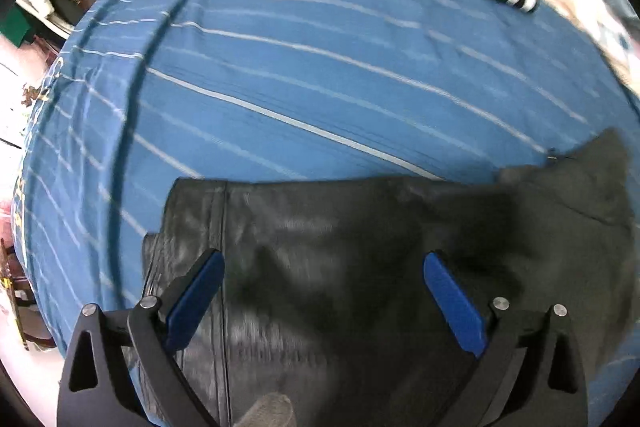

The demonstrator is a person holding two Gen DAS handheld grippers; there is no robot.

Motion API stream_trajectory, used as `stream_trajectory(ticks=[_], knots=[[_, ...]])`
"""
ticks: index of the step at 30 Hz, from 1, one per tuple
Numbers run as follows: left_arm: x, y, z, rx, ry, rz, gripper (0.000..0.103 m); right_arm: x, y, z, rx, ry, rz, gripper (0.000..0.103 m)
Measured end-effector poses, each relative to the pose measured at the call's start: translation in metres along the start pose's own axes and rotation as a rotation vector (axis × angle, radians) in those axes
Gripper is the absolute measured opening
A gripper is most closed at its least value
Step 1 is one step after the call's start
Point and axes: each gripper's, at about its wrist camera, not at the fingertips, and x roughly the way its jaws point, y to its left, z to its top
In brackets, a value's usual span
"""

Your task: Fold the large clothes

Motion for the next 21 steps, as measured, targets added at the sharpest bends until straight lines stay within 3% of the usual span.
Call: stream_trajectory(ticks=[3,5,7,10,13,16,18,19,21], knots=[[-0.021,-0.014,-0.015,-0.002,-0.010,-0.049,0.103,-0.042,-0.067,-0.038,0.174,-0.040,-0.021,0.074],[-0.019,-0.033,-0.021,0.021,-0.003,-0.065,0.103,-0.046,-0.108,-0.062,0.281,-0.033,-0.014,0.074],[-0.005,-0.052,-0.028,0.064,0.023,-0.058,0.103,-0.029,-0.138,-0.082,0.362,-0.033,0.021,0.074],[0.020,-0.066,-0.036,0.098,0.018,-0.028,0.103,0.007,-0.174,-0.095,0.461,-0.039,0.139,0.074],[0.021,-0.064,-0.037,0.104,0.008,-0.049,0.103,0.040,-0.173,-0.100,0.511,-0.102,0.314,0.074],[0.020,-0.064,-0.035,0.120,0.013,-0.065,0.103,0.055,-0.161,-0.082,0.481,-0.143,0.417,0.075],[0.023,-0.064,-0.032,0.126,0.023,-0.067,0.103,0.066,-0.147,-0.070,0.454,-0.139,0.407,0.074],[0.025,-0.064,-0.030,0.132,0.024,-0.064,0.103,0.073,-0.139,-0.065,0.451,-0.143,0.406,0.071],[0.026,-0.068,-0.027,0.153,0.013,-0.055,0.103,0.075,-0.135,-0.059,0.461,-0.145,0.391,0.026]])
